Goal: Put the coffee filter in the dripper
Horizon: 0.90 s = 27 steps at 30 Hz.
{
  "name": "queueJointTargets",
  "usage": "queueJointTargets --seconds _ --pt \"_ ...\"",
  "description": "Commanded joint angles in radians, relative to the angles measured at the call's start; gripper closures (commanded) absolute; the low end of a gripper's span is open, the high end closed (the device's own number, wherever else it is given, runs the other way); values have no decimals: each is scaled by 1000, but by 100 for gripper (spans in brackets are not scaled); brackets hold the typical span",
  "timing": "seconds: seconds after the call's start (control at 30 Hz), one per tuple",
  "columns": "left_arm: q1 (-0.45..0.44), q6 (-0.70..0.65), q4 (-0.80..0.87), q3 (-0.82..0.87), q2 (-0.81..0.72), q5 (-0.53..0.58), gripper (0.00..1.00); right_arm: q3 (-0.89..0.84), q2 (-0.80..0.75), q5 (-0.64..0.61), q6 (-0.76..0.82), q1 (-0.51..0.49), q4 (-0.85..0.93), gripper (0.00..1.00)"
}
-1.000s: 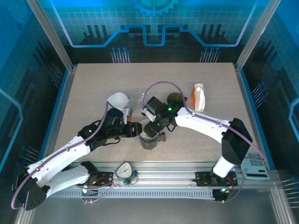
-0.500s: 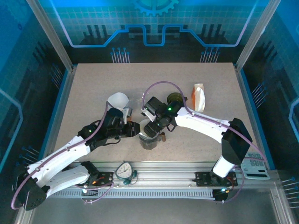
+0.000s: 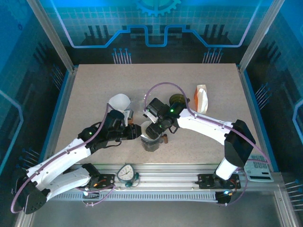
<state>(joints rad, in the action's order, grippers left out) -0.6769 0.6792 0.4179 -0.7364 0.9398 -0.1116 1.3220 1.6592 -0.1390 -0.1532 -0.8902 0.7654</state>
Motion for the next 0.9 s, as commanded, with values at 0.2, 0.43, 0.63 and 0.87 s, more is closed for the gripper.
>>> queueJointTargets --seconds 0.2,0.43,0.63,0.87 --pt "6 6 18 -5 -9 -20 78 2 22 -26 -4 -15 13 16" --pt "6 10 15 -4 -10 -25 62 -4 -35 -33 -13 -2 -9 16" --pt "7 6 15 0 2 -30 69 -13 -93 -41 -27 6 -27 15" --pt "7 11 12 7 4 -23 69 -33 -185 -55 -49 18 -36 14"
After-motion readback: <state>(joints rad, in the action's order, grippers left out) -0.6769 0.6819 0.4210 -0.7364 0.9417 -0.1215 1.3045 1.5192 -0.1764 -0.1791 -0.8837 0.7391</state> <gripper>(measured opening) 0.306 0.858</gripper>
